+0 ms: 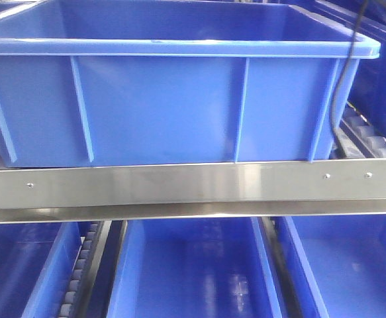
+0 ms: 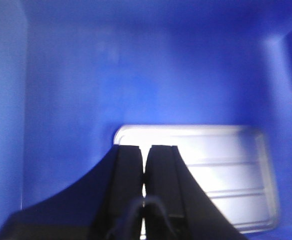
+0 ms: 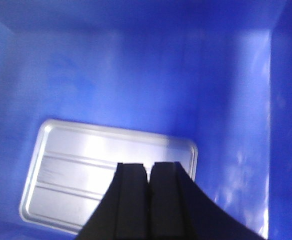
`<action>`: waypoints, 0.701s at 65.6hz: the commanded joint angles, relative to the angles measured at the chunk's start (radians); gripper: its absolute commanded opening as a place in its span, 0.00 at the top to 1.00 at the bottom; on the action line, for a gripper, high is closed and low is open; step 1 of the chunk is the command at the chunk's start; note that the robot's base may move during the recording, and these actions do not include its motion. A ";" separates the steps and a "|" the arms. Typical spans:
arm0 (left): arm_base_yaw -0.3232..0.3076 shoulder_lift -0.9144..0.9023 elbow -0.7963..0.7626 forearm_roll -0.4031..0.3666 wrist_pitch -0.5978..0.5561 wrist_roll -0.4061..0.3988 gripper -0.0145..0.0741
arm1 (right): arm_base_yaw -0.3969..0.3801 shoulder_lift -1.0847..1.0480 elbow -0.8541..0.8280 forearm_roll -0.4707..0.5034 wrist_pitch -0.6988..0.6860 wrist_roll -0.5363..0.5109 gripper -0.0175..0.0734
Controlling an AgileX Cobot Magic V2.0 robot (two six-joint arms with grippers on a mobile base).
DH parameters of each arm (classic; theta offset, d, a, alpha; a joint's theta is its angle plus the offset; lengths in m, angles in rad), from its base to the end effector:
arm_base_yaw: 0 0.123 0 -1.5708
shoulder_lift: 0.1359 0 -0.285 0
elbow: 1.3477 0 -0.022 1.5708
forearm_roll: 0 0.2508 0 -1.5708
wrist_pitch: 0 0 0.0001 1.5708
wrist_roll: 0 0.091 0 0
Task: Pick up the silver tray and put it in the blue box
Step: 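Open both grippers to release the tray inside the bin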
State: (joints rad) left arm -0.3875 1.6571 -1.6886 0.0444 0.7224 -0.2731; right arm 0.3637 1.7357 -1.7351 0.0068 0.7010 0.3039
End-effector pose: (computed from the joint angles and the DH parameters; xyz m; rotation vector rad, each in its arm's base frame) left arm 0.3566 -0.1427 0.4009 0.1449 2.1874 -0.3248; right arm 0.3800 0.1451 0.3863 -0.0629 2.2105 0.3829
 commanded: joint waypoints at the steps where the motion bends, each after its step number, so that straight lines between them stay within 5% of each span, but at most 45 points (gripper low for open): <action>1: 0.003 -0.114 0.046 -0.006 -0.129 -0.007 0.85 | 0.004 -0.120 0.052 -0.007 -0.171 -0.060 0.75; 26: -0.003 -0.503 0.712 0.016 -0.731 -0.007 0.84 | 0.004 -0.514 0.667 -0.017 -0.683 -0.182 0.75; 46: -0.003 -0.904 1.134 0.089 -0.758 -0.007 0.84 | 0.004 -0.888 1.078 -0.037 -0.777 -0.182 0.75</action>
State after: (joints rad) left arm -0.3858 0.8456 -0.5973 0.1247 0.0605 -0.2731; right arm 0.3700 0.9384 -0.6910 -0.0141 0.0257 0.1389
